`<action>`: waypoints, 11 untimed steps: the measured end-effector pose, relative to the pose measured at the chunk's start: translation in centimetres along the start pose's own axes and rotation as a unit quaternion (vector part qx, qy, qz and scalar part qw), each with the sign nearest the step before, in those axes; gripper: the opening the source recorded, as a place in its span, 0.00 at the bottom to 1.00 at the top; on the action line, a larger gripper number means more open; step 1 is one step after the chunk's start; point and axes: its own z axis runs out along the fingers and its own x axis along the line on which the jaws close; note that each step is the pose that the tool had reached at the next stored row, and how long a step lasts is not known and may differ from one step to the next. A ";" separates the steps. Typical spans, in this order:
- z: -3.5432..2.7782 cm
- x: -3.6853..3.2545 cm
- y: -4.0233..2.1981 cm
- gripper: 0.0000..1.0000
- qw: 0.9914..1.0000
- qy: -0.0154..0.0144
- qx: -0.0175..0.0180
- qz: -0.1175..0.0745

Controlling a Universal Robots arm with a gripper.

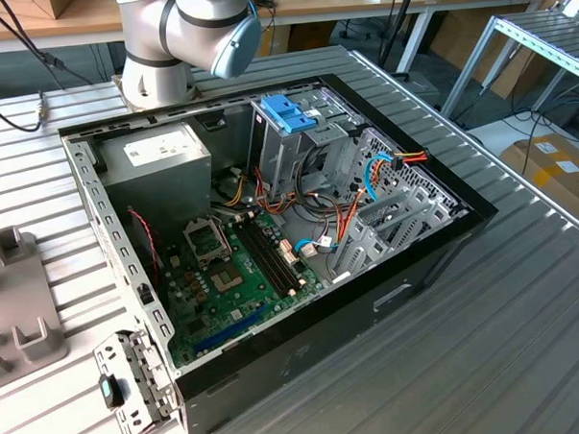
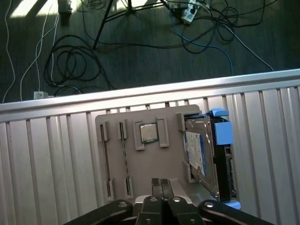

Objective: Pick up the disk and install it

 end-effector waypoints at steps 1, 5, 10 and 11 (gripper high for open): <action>0.00 0.00 0.00 0.11 1.000 0.000 0.000 -0.002; 0.00 0.00 -0.01 0.11 1.000 0.001 0.000 -0.016; 0.00 0.00 0.00 0.11 1.000 0.001 -0.001 -0.028; 0.00 0.00 0.00 0.11 1.000 0.001 -0.001 -0.031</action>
